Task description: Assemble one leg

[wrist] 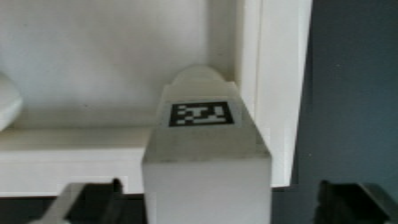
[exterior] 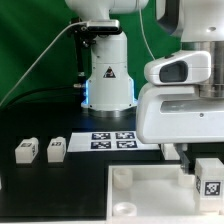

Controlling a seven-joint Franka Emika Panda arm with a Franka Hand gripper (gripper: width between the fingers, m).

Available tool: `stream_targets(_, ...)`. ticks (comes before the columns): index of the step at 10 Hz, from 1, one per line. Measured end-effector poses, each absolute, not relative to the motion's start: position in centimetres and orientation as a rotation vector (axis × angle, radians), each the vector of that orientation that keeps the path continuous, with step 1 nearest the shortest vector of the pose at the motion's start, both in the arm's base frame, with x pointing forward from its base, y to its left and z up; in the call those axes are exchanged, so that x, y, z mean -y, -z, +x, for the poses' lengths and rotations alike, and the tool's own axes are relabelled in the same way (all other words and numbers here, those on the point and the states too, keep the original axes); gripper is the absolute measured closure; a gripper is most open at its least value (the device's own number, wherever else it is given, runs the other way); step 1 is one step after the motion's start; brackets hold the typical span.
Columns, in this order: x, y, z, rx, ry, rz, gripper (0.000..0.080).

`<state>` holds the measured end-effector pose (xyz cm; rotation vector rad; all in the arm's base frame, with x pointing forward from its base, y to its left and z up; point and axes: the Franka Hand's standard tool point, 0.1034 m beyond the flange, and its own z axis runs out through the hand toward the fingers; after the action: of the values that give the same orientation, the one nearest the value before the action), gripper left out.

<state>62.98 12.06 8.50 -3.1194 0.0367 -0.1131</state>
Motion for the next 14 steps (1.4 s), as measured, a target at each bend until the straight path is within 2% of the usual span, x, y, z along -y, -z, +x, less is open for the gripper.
stream_targets(1,-12.1,-8.5,63.0,-0.04,0.113,-3.119,0.0408)
stream_targets(2,-12.1,-8.5,63.0,-0.225,0.11,-3.104,0.0408)
stream_targets(3,-12.0,-8.5,63.0,-0.402,0.107,-3.083,0.0507)
stream_targets(6,-11.8,-8.4,63.0,-0.83,0.099,-2.988,0.0507)
stream_targets(10,-10.6,-8.2,63.0,-1.794,0.001,-2.433,0.0505)
stream_targets(14,-10.5,-8.2,62.8,-1.823,0.003,-2.399,0.05)
